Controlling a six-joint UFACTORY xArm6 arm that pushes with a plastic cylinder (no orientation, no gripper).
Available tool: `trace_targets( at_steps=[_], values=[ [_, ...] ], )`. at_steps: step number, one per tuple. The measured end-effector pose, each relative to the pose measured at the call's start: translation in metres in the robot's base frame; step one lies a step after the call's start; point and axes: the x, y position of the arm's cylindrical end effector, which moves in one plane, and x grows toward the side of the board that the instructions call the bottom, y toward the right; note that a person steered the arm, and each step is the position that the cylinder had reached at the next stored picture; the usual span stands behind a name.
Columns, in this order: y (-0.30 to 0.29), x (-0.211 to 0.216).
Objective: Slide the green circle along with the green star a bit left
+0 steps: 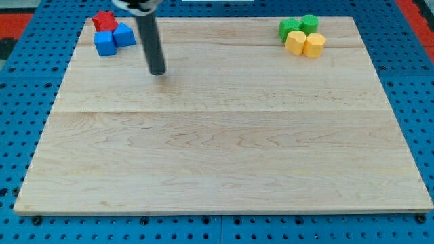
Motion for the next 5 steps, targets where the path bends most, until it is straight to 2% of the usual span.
trace_targets(
  at_steps=[2, 3, 4, 5],
  values=[
    [0.196, -0.002],
    [0.275, -0.024],
    [0.353, -0.074],
    [0.381, -0.139]
  ],
)
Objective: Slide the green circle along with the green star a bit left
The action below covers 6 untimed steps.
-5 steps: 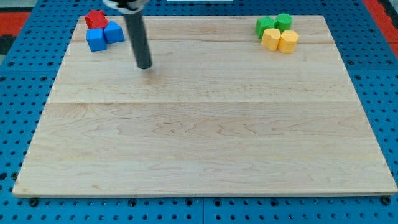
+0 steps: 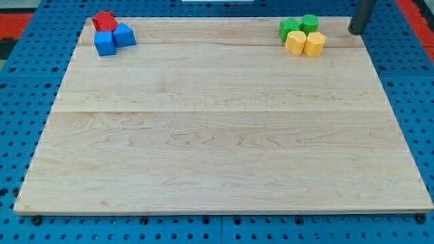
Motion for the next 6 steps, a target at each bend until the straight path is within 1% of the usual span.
trace_targets(
  at_steps=[1, 2, 3, 5, 6],
  values=[
    [-0.016, -0.017],
    [-0.066, 0.018],
    [-0.135, 0.028],
    [-0.079, -0.017],
    [-0.107, -0.016]
  ],
)
